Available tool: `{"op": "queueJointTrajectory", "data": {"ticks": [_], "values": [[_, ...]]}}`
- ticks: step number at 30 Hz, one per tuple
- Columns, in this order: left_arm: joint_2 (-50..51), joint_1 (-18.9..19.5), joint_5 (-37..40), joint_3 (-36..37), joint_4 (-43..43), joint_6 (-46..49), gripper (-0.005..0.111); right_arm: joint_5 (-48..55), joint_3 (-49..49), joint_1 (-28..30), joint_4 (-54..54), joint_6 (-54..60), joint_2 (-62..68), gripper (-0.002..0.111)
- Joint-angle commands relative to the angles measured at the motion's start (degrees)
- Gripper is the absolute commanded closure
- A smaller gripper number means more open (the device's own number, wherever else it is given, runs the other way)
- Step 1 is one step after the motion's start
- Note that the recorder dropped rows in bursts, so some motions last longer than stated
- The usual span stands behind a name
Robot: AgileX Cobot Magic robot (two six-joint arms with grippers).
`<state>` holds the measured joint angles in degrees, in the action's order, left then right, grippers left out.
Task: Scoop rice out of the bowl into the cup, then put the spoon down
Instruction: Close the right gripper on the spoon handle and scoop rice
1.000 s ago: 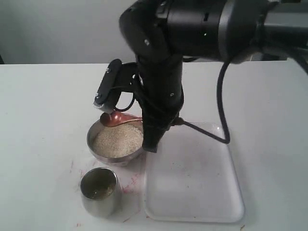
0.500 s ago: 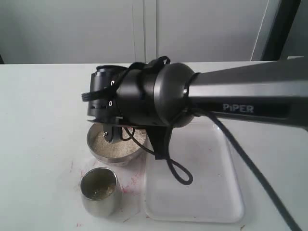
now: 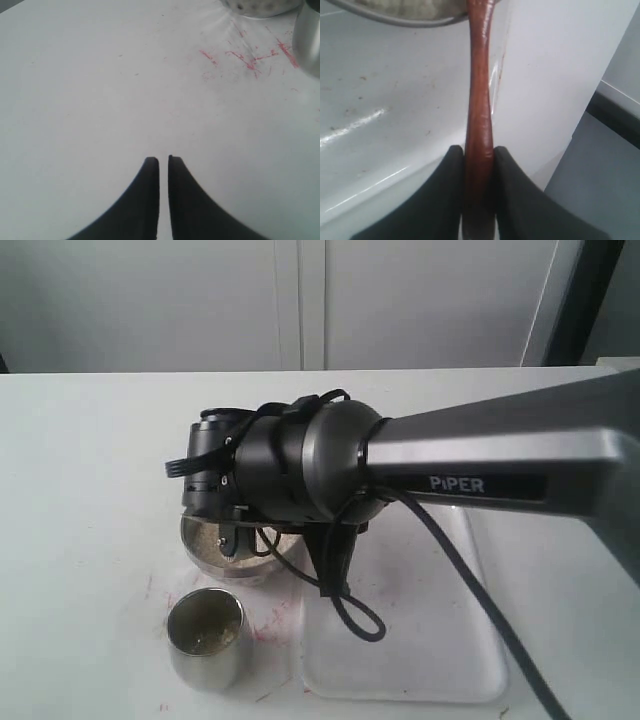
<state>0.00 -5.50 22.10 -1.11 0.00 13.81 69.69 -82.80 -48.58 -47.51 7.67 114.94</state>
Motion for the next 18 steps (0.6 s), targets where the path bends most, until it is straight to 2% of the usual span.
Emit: {"op": "queueJointTrajectory", "data": {"ticks": [1, 12, 18], "values": [[0.0, -0.4, 2.8, 0.5, -0.3, -0.3, 0.092, 0.3, 0.0, -0.1, 2.7, 1.5, -0.1, 0.108], [0.0, -0.4, 2.8, 0.5, -0.3, -0.3, 0.092, 0.3, -5.0, 0.3, 13.0, 5.0, -0.1, 0.108], [0.0, -0.4, 2.8, 0.5, -0.3, -0.3, 0.092, 0.3, -6.7, 4.4, 23.7, 5.1, -0.4, 0.108]]}}
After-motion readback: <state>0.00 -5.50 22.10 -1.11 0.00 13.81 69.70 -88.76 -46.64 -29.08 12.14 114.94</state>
